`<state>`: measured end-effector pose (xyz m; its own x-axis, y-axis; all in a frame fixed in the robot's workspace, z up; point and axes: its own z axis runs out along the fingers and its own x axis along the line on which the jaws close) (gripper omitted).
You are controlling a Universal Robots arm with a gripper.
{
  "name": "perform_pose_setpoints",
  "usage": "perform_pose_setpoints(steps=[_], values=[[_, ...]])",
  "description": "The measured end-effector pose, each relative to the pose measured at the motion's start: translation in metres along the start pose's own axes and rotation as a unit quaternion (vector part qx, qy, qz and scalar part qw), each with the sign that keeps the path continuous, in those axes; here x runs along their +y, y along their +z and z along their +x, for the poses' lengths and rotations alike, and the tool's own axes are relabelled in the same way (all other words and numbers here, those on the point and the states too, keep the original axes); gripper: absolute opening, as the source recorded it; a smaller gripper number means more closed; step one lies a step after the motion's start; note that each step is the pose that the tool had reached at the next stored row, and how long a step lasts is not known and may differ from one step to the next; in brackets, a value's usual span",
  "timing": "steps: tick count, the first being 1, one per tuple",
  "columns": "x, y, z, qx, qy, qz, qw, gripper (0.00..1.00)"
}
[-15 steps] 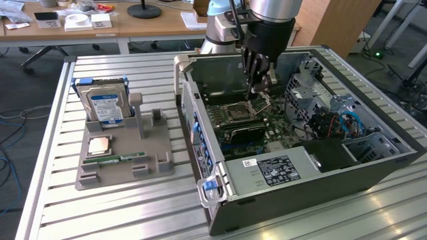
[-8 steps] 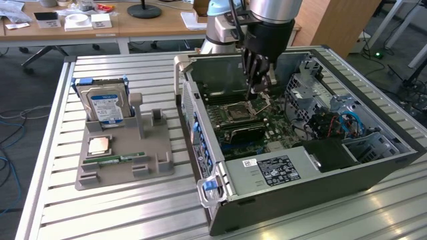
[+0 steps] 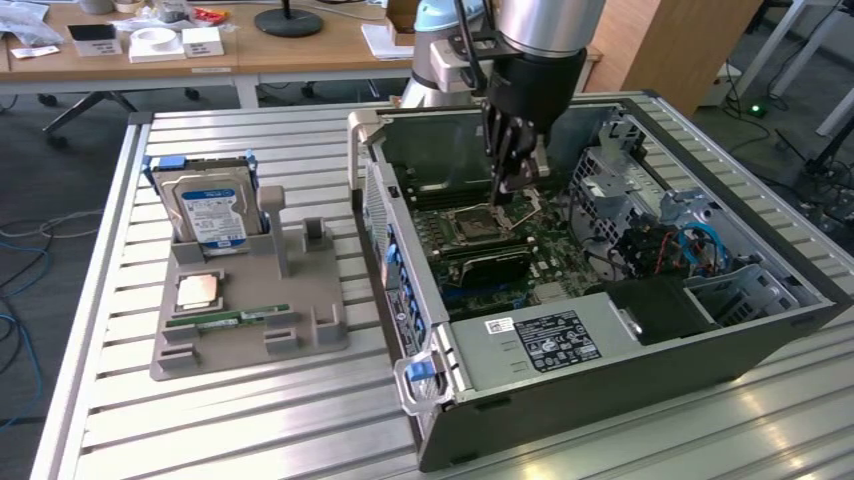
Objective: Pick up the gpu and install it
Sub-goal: 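Press down on the gpu until it lock into place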
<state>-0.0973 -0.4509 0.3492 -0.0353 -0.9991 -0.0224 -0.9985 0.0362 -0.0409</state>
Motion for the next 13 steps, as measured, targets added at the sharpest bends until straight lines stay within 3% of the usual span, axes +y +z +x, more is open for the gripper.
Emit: perform_pose_setpoints(steps=[5,13], values=[[-0.0003,0.0044,0.0,0.0006,0.002,-0.0028,1.0,0.11],[0.0002,0.019,0.0,0.0007,0.005,-0.0031,1.0,0.11]])
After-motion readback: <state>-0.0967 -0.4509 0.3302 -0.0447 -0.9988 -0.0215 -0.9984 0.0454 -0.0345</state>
